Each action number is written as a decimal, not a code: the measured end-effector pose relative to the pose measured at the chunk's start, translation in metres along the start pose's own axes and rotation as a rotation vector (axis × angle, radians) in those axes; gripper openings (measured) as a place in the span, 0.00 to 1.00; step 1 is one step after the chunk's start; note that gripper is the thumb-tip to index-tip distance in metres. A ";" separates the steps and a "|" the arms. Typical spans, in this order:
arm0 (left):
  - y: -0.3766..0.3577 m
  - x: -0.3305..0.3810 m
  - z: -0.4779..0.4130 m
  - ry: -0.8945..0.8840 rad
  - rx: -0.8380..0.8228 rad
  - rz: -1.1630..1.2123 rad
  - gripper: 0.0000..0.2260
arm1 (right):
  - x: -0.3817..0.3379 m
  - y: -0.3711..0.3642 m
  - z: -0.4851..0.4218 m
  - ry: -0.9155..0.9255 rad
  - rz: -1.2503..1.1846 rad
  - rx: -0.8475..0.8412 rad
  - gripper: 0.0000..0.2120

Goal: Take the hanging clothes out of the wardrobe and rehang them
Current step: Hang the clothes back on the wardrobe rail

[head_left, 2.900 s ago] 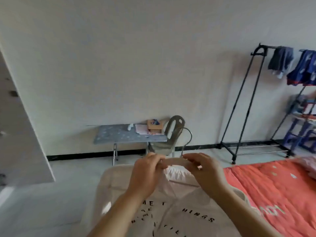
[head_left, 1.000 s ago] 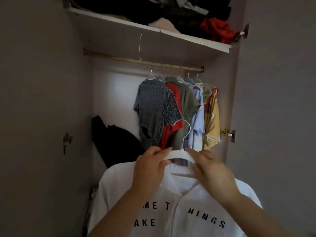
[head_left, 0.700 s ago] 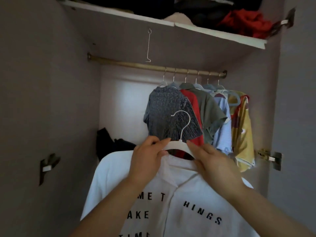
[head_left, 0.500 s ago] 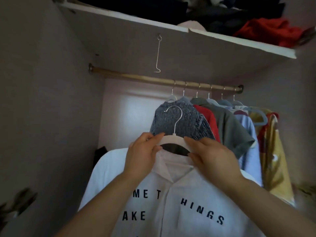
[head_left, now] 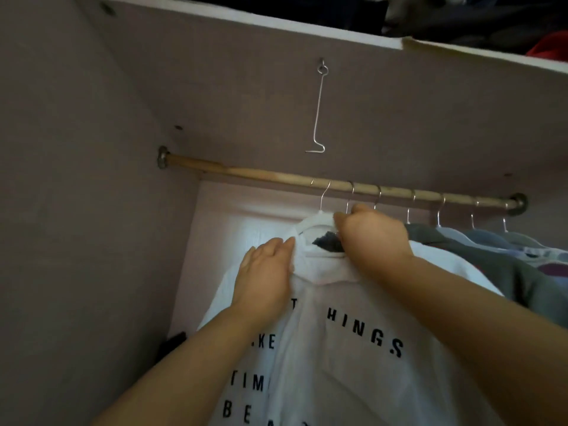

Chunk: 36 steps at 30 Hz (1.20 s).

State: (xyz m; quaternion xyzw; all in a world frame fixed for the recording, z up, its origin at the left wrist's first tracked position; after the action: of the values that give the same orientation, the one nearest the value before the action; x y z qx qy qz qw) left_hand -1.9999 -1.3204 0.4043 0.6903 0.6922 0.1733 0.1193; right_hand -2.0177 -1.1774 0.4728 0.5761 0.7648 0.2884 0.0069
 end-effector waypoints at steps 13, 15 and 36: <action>-0.033 -0.013 -0.006 0.028 -0.083 -0.035 0.21 | -0.004 -0.049 -0.053 -0.062 -0.016 -0.063 0.14; -0.040 -0.016 0.003 0.026 -0.117 -0.057 0.21 | -0.010 -0.060 -0.045 -0.059 -0.023 -0.054 0.14; -0.070 -0.023 0.204 0.195 -0.693 -0.122 0.21 | -0.088 -0.124 0.215 0.101 -0.175 -0.621 0.18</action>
State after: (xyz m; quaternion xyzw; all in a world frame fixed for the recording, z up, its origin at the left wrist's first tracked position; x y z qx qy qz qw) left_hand -1.9811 -1.3273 0.1878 0.5465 0.6406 0.4549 0.2899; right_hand -2.0233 -1.1833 0.2099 0.4633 0.6864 0.5344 0.1692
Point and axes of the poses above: each hand's wrist, its own z-axis away from the middle knuckle, its own y-axis out of the back of the hand, x = y × z, the point moved 5 cm from there along -z, towards the middle knuckle, and after that the axes turned 1 degree about -x, right-handed, at the moved point
